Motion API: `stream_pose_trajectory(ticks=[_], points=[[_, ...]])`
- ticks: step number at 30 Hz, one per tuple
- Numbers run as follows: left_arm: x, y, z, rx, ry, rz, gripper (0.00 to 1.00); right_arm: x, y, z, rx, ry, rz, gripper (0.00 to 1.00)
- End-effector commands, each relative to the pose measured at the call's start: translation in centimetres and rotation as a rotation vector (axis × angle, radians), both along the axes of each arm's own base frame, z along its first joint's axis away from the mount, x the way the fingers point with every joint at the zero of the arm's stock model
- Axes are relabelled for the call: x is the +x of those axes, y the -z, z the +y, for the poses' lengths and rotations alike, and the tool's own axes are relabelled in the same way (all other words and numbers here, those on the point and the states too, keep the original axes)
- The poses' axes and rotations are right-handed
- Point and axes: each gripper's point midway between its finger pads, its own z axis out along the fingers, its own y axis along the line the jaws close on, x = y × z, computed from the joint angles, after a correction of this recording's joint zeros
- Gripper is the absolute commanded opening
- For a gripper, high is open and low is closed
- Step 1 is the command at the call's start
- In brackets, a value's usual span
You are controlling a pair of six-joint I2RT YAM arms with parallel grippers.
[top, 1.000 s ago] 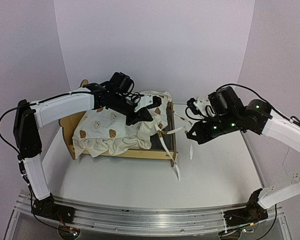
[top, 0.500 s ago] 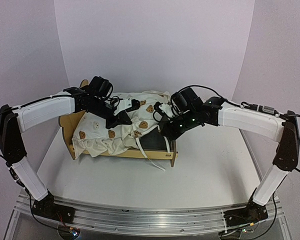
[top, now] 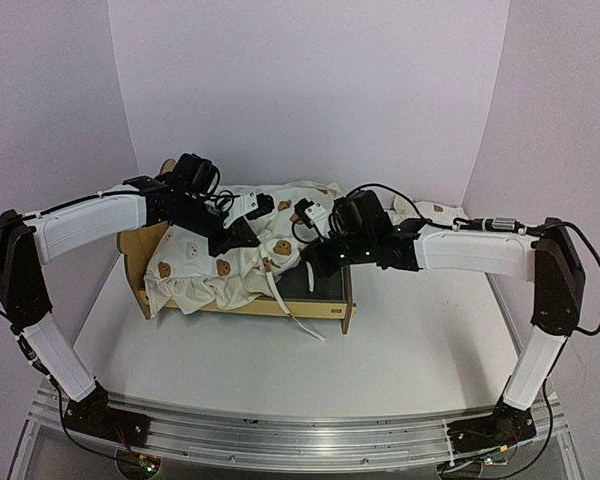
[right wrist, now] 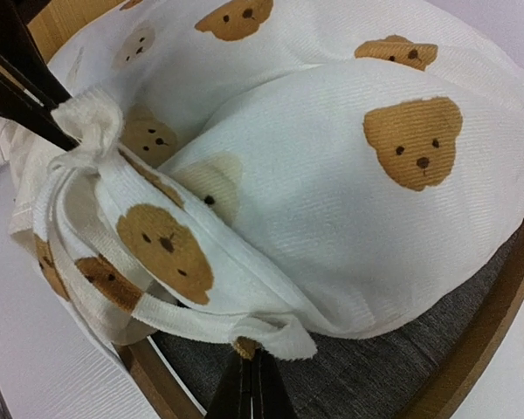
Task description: Set up the pet bed
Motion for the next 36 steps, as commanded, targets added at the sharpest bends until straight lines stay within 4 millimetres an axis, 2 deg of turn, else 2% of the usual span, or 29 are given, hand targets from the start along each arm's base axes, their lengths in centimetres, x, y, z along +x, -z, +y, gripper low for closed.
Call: stream_pose_trajectory(ticks=[1,7,12,18,23,24,27,32,36], points=[[0.4,0.0,-0.4,-0.036,-0.001,0.013,0.00,0.8,1.0,-0.5,0.047,0.062,-0.019,0.00],[0.4,1.0,-0.7,-0.032,0.006,0.043,0.00,-0.8,2.9,-1.0,0.102,0.101,0.122,0.00],[0.6,1.3,-1.1,-0.040,0.020,0.041,0.00,-1.9,3.0,-1.3,0.135,0.143,0.231,0.00],[1.3,1.5,-2.0,-0.059,0.041,0.028,0.00,-3.4,6.4,-2.8,0.102,0.221,0.374,0.00],[1.3,2.0,-2.5,-0.067,0.067,0.046,0.00,-4.0,7.7,-3.2,0.061,0.238,0.426,0.00],[1.2,2.1,-2.7,-0.071,0.077,0.053,0.00,-4.1,7.7,-3.4,0.044,0.240,0.428,0.01],[1.1,2.4,-3.1,-0.082,0.095,0.065,0.00,-4.9,6.5,-4.2,-0.012,0.228,0.442,0.23],[1.7,2.4,-3.7,-0.098,0.106,0.051,0.00,-5.8,2.4,-5.8,-0.038,0.230,0.426,0.45],[1.9,2.9,-4.7,-0.102,0.125,0.053,0.00,-6.0,0.1,-7.4,-0.039,0.286,0.393,0.51]])
